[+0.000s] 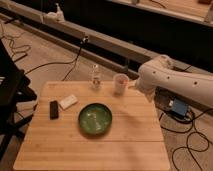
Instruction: Pick up the ceramic bowl
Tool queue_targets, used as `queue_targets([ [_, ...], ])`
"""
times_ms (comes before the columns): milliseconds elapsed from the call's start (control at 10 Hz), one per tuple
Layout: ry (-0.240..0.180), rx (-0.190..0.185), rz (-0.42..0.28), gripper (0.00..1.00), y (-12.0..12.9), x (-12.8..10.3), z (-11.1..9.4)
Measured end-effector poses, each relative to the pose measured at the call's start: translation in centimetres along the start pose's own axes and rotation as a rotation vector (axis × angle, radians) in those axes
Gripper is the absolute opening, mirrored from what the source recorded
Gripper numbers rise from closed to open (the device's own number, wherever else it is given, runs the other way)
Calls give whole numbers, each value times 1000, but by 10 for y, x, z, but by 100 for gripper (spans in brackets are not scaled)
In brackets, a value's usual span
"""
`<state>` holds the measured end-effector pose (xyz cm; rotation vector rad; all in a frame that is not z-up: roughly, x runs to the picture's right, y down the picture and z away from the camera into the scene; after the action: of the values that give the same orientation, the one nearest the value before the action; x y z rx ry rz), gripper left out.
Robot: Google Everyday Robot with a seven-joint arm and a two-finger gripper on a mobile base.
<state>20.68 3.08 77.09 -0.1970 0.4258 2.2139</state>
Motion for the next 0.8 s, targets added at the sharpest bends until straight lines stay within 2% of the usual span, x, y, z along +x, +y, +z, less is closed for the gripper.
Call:
queue_targets([
  [200,28,-22,-8,76,7,13,8],
  [300,58,-39,-16,76,13,25,16],
  [600,174,-89,-61,76,33,69,39],
  [700,197,-96,-76,76,37,78,43],
  [800,241,-106,-105,76,43,96,51],
])
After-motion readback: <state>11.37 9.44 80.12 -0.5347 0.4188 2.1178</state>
